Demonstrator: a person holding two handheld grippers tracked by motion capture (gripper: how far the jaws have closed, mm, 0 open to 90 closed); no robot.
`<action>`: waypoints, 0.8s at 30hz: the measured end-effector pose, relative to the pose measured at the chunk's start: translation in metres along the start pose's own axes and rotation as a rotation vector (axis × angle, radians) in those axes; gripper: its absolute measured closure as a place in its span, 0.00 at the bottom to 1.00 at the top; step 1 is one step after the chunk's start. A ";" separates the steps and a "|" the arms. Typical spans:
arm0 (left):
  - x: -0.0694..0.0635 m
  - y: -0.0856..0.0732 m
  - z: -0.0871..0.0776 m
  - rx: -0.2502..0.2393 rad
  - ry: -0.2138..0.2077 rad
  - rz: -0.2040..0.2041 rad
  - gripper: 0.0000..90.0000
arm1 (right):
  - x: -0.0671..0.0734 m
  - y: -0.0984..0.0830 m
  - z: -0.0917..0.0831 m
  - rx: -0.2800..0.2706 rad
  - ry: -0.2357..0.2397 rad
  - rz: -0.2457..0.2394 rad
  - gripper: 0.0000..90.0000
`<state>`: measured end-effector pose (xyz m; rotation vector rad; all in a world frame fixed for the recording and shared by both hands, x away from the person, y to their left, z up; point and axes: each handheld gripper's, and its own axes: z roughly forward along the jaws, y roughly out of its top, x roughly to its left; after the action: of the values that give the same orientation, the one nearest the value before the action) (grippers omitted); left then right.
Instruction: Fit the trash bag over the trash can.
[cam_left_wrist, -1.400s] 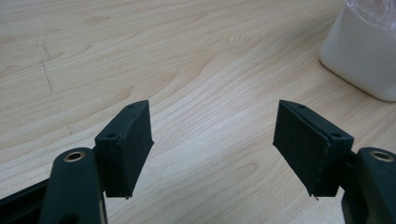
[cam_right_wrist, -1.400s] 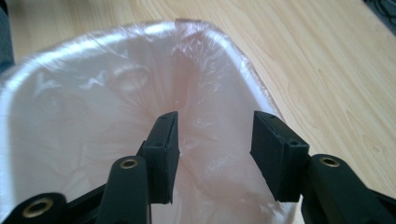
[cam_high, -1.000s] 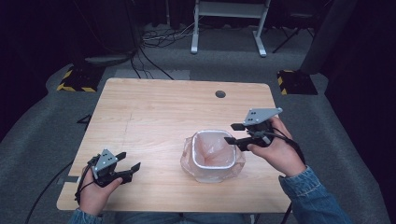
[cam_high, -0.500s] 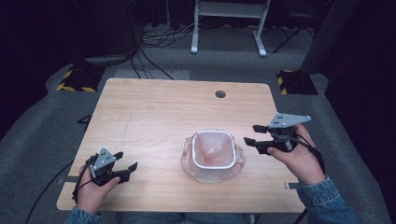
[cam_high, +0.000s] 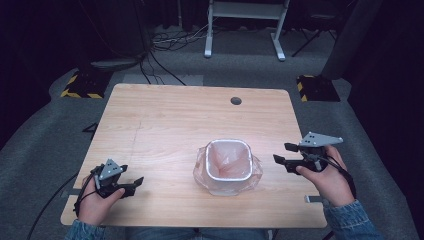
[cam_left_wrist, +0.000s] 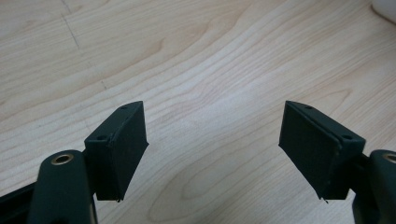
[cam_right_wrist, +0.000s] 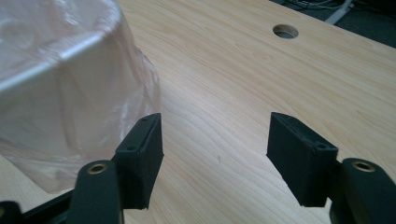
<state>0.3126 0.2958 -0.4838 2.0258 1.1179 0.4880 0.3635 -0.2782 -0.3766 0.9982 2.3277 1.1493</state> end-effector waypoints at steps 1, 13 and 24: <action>0.001 0.000 0.000 0.008 -0.002 0.003 0.25 | -0.002 -0.003 0.001 0.002 -0.007 0.009 0.39; 0.013 -0.007 0.000 0.053 0.019 -0.014 0.24 | -0.016 -0.046 0.022 0.053 -0.049 0.070 0.37; 0.022 -0.013 0.001 0.073 0.052 -0.033 0.23 | -0.019 -0.080 0.034 0.060 -0.079 0.127 0.36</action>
<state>0.3180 0.3182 -0.4952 2.0640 1.2147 0.4916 0.3616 -0.3074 -0.4607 1.2063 2.2770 1.0712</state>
